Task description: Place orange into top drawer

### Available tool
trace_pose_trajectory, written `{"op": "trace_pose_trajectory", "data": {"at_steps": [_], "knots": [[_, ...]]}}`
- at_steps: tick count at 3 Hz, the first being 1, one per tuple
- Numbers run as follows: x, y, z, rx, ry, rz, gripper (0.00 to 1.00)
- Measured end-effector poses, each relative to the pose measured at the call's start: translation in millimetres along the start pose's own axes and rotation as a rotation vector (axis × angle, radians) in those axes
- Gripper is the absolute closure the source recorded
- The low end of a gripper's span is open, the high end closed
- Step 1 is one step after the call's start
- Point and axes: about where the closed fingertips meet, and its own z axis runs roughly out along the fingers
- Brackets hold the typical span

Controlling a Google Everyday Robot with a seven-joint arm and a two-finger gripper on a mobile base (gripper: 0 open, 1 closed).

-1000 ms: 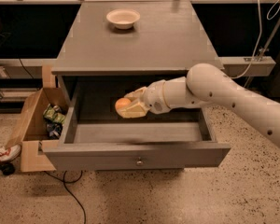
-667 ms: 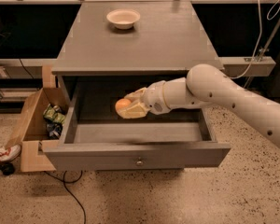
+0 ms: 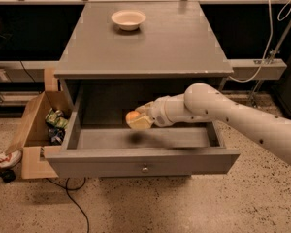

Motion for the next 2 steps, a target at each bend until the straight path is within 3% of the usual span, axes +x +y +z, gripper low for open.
{"op": "trace_pose_trajectory", "data": {"at_steps": [1,2], "knots": [[21,-17,19,0.016,-0.020,0.012,1.00],[42,-33,38,0.006,-0.072,0.047,0.73]]}}
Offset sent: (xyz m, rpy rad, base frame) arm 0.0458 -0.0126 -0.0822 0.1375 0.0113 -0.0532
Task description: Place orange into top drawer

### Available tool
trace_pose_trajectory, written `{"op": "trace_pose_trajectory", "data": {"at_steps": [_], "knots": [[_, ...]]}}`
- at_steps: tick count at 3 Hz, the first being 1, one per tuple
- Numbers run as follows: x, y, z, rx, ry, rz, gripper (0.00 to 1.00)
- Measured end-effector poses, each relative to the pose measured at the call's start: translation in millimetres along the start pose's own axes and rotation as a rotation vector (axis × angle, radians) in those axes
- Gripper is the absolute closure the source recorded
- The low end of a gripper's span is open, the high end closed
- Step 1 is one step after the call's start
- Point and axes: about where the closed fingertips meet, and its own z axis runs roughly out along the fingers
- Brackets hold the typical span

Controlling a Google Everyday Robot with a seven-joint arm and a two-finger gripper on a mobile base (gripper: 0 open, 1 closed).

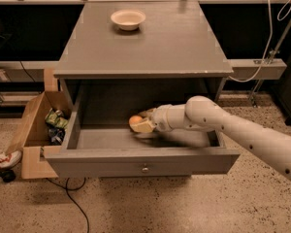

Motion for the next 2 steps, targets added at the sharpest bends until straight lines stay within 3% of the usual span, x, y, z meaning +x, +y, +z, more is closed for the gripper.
{"op": "trace_pose_trajectory", "data": {"at_steps": [2], "knots": [[4.2,-9.5,-2.2,0.014,-0.016,-0.001,0.26]]}}
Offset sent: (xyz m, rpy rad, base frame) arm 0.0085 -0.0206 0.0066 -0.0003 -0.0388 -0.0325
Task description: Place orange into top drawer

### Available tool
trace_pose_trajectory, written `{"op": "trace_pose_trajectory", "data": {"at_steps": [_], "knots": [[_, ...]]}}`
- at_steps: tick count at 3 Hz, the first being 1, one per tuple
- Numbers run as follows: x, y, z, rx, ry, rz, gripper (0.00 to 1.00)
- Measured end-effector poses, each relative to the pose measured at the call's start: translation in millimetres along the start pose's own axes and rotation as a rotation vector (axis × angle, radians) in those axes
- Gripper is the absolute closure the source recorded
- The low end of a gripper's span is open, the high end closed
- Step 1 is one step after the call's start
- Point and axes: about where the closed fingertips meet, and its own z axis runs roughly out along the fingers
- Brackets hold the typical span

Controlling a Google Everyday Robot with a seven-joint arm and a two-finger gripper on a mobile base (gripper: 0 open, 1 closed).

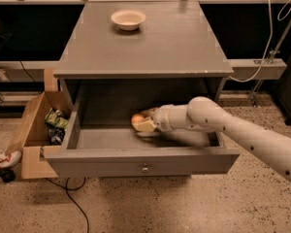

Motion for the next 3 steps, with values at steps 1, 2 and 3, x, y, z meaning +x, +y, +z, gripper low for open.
{"op": "trace_pose_trajectory", "data": {"at_steps": [1,2,3], "knots": [[-14,1,-23,0.031,-0.038,-0.024,0.00],[-31,6,-66,0.088,-0.104,-0.037,0.00],[-38,9,-129,0.177,-0.163,-0.019,0.00]]}}
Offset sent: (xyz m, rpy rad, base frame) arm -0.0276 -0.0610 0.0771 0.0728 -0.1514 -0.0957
